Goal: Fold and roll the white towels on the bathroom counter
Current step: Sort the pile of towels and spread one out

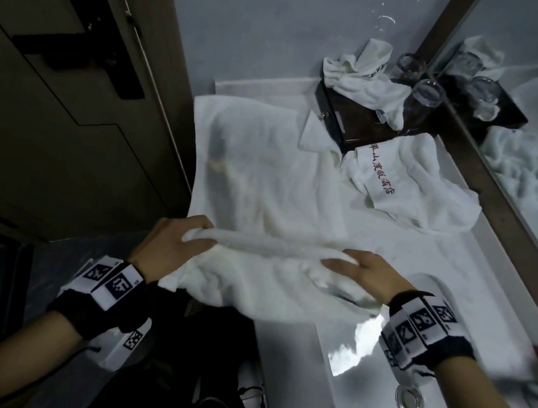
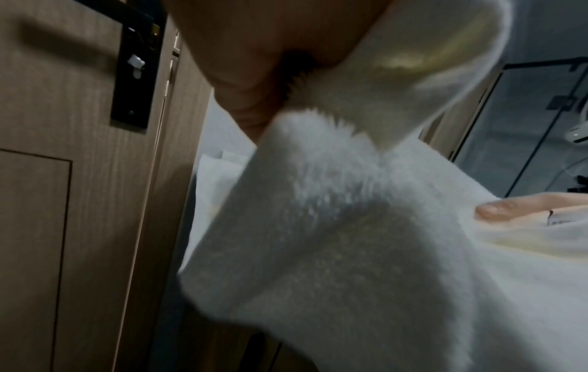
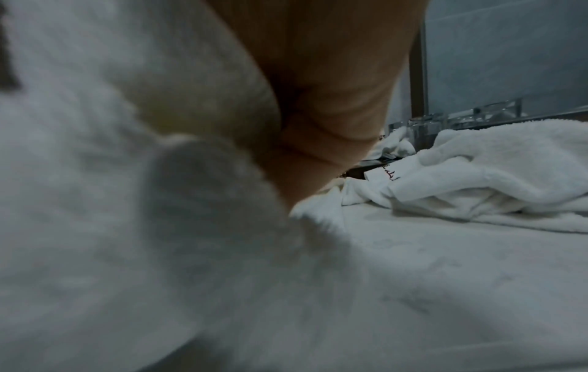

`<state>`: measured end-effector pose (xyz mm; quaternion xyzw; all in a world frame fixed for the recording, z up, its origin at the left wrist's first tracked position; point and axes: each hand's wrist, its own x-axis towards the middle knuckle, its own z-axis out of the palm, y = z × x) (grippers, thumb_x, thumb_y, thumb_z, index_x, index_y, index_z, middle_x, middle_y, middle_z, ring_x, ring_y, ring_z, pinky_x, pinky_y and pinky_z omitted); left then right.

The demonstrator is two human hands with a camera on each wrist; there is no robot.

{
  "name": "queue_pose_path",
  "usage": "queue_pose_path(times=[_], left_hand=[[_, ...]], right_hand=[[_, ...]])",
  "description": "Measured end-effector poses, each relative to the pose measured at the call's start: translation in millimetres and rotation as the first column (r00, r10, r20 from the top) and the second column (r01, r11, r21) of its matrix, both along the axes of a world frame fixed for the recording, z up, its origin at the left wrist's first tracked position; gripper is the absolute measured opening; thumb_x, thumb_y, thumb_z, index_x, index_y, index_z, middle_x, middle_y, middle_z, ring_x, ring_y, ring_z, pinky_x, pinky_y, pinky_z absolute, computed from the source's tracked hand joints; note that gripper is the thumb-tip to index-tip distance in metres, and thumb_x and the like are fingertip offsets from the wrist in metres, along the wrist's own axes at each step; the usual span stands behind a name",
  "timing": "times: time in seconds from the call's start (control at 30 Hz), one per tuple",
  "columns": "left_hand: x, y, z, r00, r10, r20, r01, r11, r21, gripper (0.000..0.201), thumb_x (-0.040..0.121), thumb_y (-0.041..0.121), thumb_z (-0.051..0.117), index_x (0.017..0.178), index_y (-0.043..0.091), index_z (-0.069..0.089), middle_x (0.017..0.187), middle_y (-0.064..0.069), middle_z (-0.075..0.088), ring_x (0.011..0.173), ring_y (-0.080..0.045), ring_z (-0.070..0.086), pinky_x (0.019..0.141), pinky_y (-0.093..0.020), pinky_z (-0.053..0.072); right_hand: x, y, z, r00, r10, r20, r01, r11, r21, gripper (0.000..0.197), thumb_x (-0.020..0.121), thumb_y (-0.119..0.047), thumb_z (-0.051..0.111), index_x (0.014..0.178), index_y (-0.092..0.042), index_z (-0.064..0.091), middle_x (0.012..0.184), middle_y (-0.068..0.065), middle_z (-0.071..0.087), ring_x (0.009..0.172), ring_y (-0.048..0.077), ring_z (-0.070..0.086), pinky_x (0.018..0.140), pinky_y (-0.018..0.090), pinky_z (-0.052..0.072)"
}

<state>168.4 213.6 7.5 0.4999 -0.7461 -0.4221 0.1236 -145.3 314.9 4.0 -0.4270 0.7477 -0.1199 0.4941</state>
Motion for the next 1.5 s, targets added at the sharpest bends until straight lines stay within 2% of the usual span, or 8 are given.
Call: queue_pose_path(times=[0.13,0.27,0.43,0.8,1.03,1.2,1.37,1.5], left_hand=[[-1.0,-24.3,7.6,0.999,-0.031,0.026,0.029,0.998,0.052,0.016,0.087,0.027,0.059,0.086,0.013,0.066,0.083,-0.008,0.07,0.079,-0.018,0.065,0.068,-0.021,0.048],[-6.7,-62.1,5.8,0.994,-0.011,-0.105,0.017,0.998,0.058,0.012,0.087,0.019,0.06,0.078,0.016,0.068,0.082,-0.009,0.07,0.079,-0.019,0.064,0.079,-0.043,0.051],[-23.4,-118.2,-2.2,0.986,0.046,-0.158,-0.04,0.998,0.04,0.028,0.087,0.017,0.06,0.072,0.041,0.061,0.076,0.014,0.062,0.071,-0.006,0.058,0.077,-0.022,0.048],[-58.3,-240.4,-23.2,0.976,0.206,-0.065,-0.2,0.975,0.097,0.014,0.088,0.015,0.057,0.092,0.003,0.063,0.092,-0.017,0.063,0.085,-0.026,0.057,0.073,-0.029,0.042],[-93.5,-270.4,-46.0,0.968,-0.127,0.217,0.124,0.992,0.028,0.028,0.081,-0.002,0.052,0.108,-0.001,0.056,0.11,-0.026,0.052,0.101,-0.038,0.054,0.094,-0.04,0.043],[-137.3,-272.2,-46.0,0.933,-0.329,0.147,0.328,0.944,0.032,0.031,0.086,0.002,0.049,0.116,0.007,0.052,0.114,-0.016,0.049,0.105,-0.03,0.052,0.094,-0.038,0.044],[-183.2,-276.3,-47.7,0.831,-0.551,0.076,0.554,0.832,-0.024,0.063,0.077,-0.021,0.036,0.13,0.011,0.047,0.128,-0.012,0.042,0.117,-0.023,0.044,0.101,-0.034,0.039],[-202.2,-275.8,-60.5,0.761,-0.641,0.101,0.648,0.76,-0.051,0.062,0.073,-0.024,0.039,0.123,0.009,0.055,0.136,-0.012,0.037,0.123,-0.022,0.038,0.1,-0.016,0.032]], right_hand=[[-1.0,-8.3,-1.6,0.993,-0.045,0.113,0.018,0.973,0.229,0.034,0.071,-0.058,0.065,0.093,-0.032,0.064,0.096,-0.014,0.063,0.088,0.0,0.057,0.064,0.014,0.04],[-9.5,-32.6,-2.0,1.0,-0.015,0.021,0.013,0.995,0.097,0.066,0.07,-0.061,0.066,0.126,-0.027,0.054,0.116,-0.014,0.056,0.116,0.011,0.051,0.093,0.025,0.039],[-17.9,-84.0,7.9,0.995,-0.083,-0.059,0.073,0.986,-0.151,0.023,0.073,-0.043,0.073,0.075,-0.028,0.055,0.077,-0.007,0.06,0.079,0.013,0.057,0.068,0.022,0.04],[-15.8,-201.8,-6.6,0.949,-0.315,-0.016,0.304,0.926,-0.222,0.042,0.087,-0.037,0.061,0.119,-0.016,0.045,0.103,-0.001,0.053,0.089,0.016,0.054,0.081,0.029,0.042],[-20.9,-211.7,-18.6,0.986,-0.09,-0.141,0.063,0.981,-0.182,0.066,0.08,0.015,0.042,0.136,-0.019,0.041,0.129,0.015,0.048,0.114,0.028,0.05,0.098,0.031,0.042],[-11.2,-211.7,-13.2,0.998,0.005,0.056,0.011,0.96,-0.281,0.08,0.073,0.012,0.05,0.135,-0.038,0.035,0.138,0.002,0.036,0.129,0.01,0.031,0.101,0.012,0.028],[-7.2,-218.0,-13.2,0.978,0.201,-0.054,-0.208,0.944,-0.258,0.086,0.057,0.021,0.034,0.132,-0.02,0.041,0.142,0.014,0.031,0.139,0.025,0.023,0.115,0.034,0.02],[-9.4,-220.4,-15.5,0.982,0.187,-0.042,-0.191,0.948,-0.254,0.07,0.063,0.005,0.038,0.132,-0.002,0.045,0.139,0.018,0.036,0.134,0.022,0.029,0.108,0.016,0.017]])
